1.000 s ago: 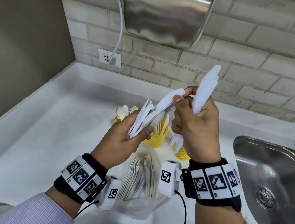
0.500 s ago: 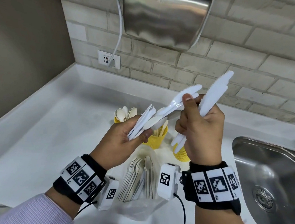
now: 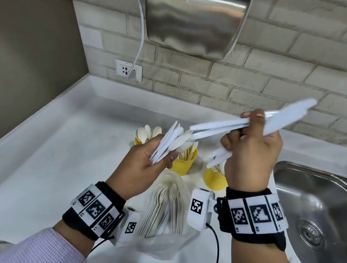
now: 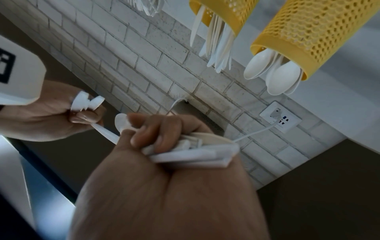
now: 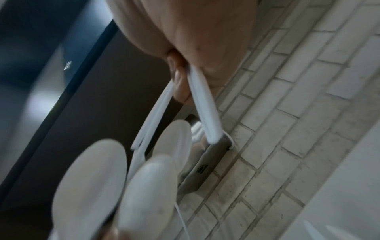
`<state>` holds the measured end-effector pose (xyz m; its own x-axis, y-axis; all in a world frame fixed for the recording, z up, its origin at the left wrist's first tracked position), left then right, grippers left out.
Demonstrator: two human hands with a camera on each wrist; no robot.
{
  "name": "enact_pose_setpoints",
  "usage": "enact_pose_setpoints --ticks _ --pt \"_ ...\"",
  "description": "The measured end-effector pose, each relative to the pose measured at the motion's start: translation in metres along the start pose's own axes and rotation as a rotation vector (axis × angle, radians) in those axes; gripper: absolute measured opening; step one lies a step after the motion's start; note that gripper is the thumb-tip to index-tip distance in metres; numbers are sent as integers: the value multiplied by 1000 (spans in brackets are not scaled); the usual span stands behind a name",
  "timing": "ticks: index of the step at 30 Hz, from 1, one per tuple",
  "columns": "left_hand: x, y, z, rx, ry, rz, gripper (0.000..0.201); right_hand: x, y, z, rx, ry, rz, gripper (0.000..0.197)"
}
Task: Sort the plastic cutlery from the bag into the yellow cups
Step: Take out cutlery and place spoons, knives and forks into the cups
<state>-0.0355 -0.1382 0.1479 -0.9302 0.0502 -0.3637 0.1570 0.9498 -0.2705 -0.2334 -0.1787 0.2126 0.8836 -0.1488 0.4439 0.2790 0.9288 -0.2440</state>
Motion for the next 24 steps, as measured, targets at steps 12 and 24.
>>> enact_pose_setpoints --ticks 12,24 --pt "2 -1 4 -38 51 6 9 -40 -17 9 -158 -265 -348 28" --pt "7 -2 11 -30 71 52 26 7 -3 -16 -264 495 234 28"
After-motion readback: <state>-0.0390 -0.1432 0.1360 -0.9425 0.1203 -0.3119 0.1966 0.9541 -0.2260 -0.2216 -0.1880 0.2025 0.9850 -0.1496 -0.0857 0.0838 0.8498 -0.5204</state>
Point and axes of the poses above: each hand's wrist, its own y-axis away from the middle knuckle, its own x-axis out of the palm, z = x × y, the point moved 6 cm from there along -y, towards the middle knuckle, and after that the axes turned 5 degrees about z, right-handed, at the moved point
